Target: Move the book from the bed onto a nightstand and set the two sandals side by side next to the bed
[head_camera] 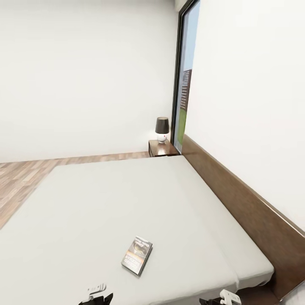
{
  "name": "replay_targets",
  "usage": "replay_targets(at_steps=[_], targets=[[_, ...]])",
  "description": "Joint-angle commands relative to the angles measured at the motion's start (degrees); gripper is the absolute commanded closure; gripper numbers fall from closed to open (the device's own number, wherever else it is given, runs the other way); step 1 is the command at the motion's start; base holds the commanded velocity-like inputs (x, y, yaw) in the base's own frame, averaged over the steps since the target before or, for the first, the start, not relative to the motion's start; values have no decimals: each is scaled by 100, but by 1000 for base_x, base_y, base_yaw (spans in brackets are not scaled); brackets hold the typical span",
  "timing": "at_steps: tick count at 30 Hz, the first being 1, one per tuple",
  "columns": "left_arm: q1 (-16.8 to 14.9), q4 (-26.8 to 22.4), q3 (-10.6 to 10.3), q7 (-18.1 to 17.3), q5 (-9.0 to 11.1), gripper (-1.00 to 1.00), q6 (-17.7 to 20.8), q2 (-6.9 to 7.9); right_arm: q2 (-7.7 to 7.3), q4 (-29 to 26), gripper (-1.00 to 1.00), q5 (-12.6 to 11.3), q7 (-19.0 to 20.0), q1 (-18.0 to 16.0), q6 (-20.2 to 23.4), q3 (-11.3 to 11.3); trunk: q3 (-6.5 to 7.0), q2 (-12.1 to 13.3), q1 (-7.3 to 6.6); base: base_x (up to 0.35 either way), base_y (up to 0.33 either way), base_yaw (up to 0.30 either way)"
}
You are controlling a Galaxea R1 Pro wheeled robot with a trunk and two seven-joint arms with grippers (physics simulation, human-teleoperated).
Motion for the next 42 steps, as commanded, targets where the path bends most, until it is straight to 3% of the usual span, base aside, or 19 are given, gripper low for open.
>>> replay_targets(at_steps=[1,10,11,15,19,22,25,29,34,37,39,42], targets=[[-5,9,8,-30,32,-100,-9,1,-1,2,-100,-26,28,-4,13,-30,-8,-6,1,0,0,0],[-5,-3,2,-153,6,-100,-9,0,3,1,-100,-26,29,-4,12,-30,-8,-6,1,0,0,0],[-21,-69,-16,-662,-4,-100,11,-9,2,3,-100,-26,27,-4,11,-30,-8,-6,1,0,0,0],[-103,-452,-10,-1111,4,-100,292,-6,1,3,-100,-26,27,-4,10,-30,-8,-6,1,0,0,0],[-232,-1616,-9,-1250,11,-100,1475,-148,0,3,-100,-26,27,-4,7,-30,-8,-6,1,0,0,0],[-275,-2859,-11,-1273,17,-100,2451,-428,0,1,-100,-26,27,-4,9,-30,-8,-6,1,0,0,0],[-293,-3879,-16,-1269,19,-100,3053,-714,-1,2,-100,-26,27,-4,9,-30,-8,-6,1,0,0,0],[-431,-4642,-17,-1234,28,-100,3532,-939,-1,2,-100,-26,27,-4,6,-30,-8,-6,1,0,0,0],[-1092,-4901,-18,-912,70,-100,3980,-1087,-1,4,-100,-26,27,-4,5,-30,-8,-6,1,0,0,0],[-1569,-4929,-20,-428,109,-100,4131,-1169,-1,3,-100,-26,27,-4,5,-30,-8,-6,1,0,0,0],[-1846,-4906,-26,131,171,-100,4174,-1285,-1,2,-100,-26,28,-4,6,-30,-8,-6,1,0,0,0],[-1984,-4678,-36,826,205,-100,4164,-1288,-1,3,-100,-26,28,-4,5,-30,-8,-6,1,0,0,0]])
